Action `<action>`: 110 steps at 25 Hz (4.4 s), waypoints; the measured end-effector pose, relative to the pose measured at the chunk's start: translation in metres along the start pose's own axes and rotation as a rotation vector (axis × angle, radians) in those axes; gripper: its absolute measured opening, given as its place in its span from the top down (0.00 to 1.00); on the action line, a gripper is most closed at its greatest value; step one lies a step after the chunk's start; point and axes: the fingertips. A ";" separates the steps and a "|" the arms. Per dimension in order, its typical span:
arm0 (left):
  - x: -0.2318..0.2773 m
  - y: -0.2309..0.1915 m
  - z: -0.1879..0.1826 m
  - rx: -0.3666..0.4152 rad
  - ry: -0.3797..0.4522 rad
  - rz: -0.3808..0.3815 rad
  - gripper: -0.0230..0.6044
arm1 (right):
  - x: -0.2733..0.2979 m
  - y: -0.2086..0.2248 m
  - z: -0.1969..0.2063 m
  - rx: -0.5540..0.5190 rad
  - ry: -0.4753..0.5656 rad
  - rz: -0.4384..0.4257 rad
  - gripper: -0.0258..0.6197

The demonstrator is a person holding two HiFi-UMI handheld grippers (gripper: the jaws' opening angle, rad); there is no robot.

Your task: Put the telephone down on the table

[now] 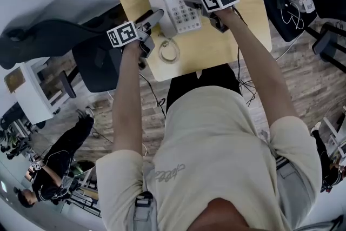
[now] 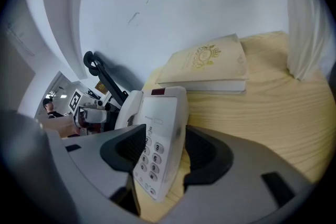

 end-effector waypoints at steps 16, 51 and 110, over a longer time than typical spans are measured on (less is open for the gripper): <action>-0.057 0.056 0.011 0.192 0.144 -0.151 0.92 | -0.087 -0.045 0.033 -0.228 0.085 0.061 0.75; -0.174 0.287 -0.092 0.703 0.478 -0.367 0.93 | -0.300 -0.220 -0.042 -0.637 0.652 0.248 0.96; -0.239 0.341 -0.101 0.883 0.689 -0.556 0.93 | -0.343 -0.273 -0.060 -0.612 0.809 0.245 0.96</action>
Point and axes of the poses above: the fingertips, and each gripper's own axes: x forward along the fingers, y to its right, z out of its underside, and after that the axes turned 13 degrees about -y, right-handed
